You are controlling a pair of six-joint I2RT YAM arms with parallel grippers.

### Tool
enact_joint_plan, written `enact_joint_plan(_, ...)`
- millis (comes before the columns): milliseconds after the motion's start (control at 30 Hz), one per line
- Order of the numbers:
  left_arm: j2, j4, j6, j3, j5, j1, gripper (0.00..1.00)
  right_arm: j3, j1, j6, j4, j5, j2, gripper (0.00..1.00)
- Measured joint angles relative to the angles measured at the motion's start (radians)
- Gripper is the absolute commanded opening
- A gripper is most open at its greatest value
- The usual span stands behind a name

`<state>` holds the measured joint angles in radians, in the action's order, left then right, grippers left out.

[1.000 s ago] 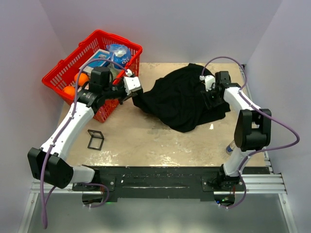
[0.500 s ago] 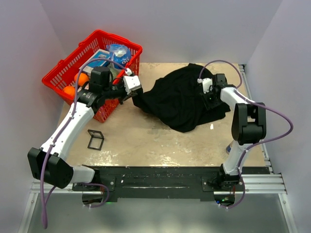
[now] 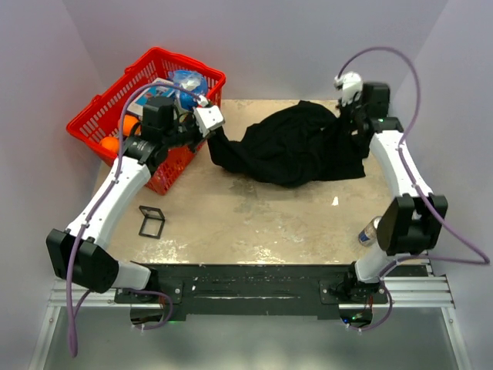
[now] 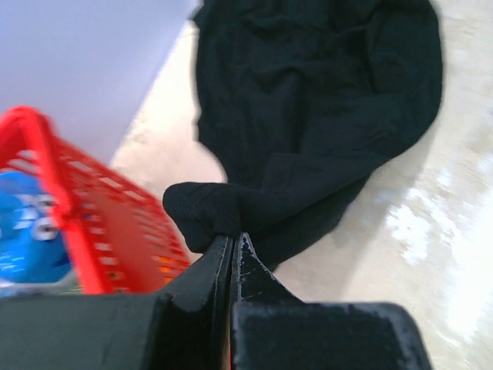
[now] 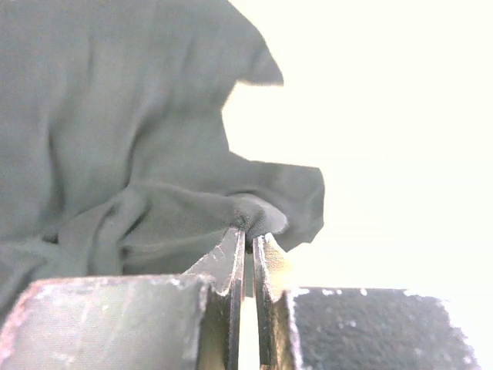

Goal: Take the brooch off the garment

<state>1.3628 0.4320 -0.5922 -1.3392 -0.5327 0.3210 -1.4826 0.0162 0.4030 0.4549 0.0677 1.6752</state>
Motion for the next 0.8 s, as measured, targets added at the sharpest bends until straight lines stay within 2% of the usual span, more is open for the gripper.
enact_joint_plan(233,0.145,-0.169,0.095,-0.204,0.214,-0.002,0.0,-0.208,-0.059,-0.045,-0.175,-0.053,-0.146,0.0)
enact_joint_plan(367,0.228,-0.252,0.111,-0.352,0.36,-0.015,0.0,-0.295,-0.148,-0.113,-0.218,-0.093,-0.135,0.0)
enact_joint_plan(533,0.285,-0.339,0.085,-0.46,0.526,-0.048,0.0,-0.355,-0.229,-0.169,-0.216,-0.129,-0.109,0.0)
enact_joint_plan(667,0.292,-0.391,0.074,-0.483,0.554,-0.066,0.0,-0.383,-0.277,-0.194,-0.216,-0.129,-0.108,0.0)
enact_joint_plan(800,0.292,-0.419,0.085,-0.505,0.515,-0.064,0.0,-0.424,-0.3,-0.214,-0.215,-0.117,-0.108,0.0)
